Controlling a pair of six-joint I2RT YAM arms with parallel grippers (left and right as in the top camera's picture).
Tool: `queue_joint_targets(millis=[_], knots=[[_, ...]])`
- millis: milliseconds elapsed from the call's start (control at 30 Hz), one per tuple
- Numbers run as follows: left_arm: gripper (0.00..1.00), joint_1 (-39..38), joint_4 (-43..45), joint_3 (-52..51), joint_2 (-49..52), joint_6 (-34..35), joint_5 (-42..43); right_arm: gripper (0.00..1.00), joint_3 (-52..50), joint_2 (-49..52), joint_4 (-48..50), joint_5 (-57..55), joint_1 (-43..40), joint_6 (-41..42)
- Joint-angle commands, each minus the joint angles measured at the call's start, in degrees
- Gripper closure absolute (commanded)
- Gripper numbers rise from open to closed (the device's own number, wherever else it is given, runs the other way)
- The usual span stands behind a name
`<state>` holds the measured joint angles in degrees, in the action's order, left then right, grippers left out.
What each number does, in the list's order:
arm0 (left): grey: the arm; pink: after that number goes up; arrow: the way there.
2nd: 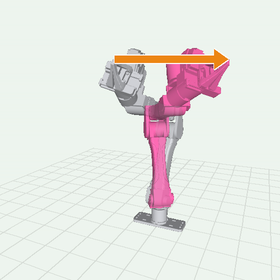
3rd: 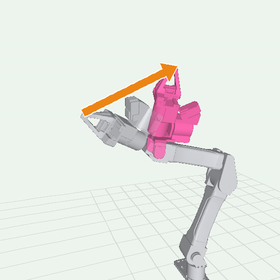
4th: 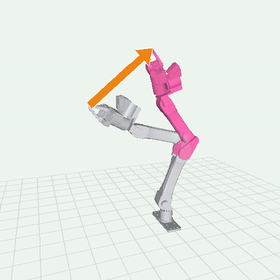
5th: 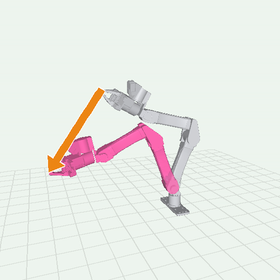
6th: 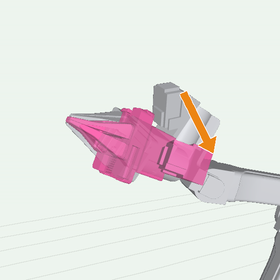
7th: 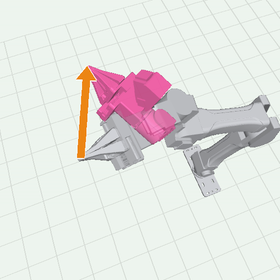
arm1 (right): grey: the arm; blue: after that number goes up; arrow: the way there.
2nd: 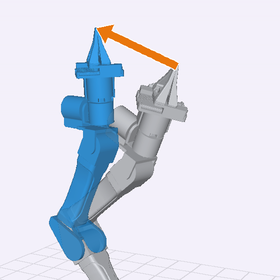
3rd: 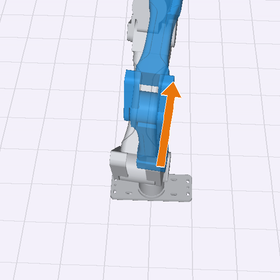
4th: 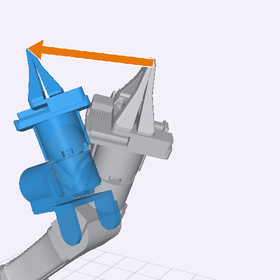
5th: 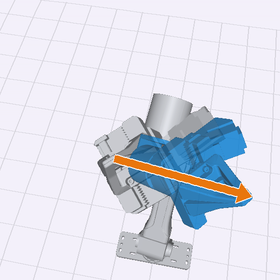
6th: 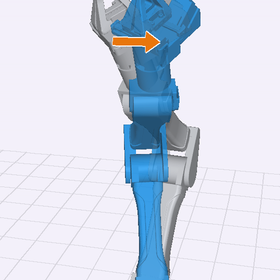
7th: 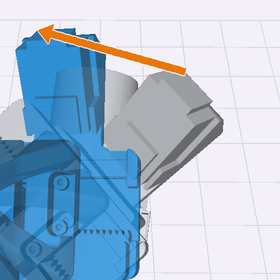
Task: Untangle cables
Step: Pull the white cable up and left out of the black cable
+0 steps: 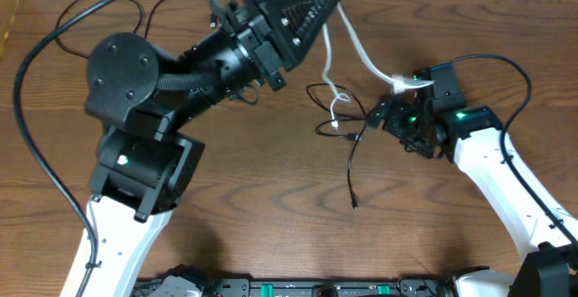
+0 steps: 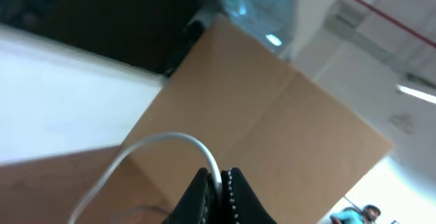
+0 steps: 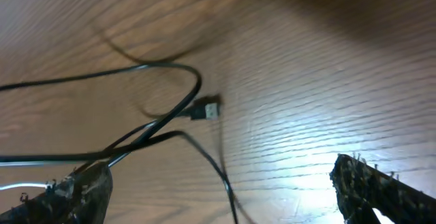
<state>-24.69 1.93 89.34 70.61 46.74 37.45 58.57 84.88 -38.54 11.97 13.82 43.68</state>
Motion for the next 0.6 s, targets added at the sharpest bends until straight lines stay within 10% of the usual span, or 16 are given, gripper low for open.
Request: queue_joint_targets(millis=[0, 367, 567], knots=[[0.93, 1.27, -3.58, 0.42, 0.31, 0.26, -1.07, 0.01, 0.02, 0.2, -0.26, 0.26, -0.72, 0.39], [0.93, 7.72, -8.63, 0.42, 1.46, -2.51, -4.31, 0.01, 0.02, 0.24, -4.04, -12.24, -0.79, 0.07], [0.93, 14.73, -3.43, 0.42, 0.81, 22.25, -5.99, 0.01, 0.02, 1.64, -4.24, -11.69, -0.66, -0.02]])
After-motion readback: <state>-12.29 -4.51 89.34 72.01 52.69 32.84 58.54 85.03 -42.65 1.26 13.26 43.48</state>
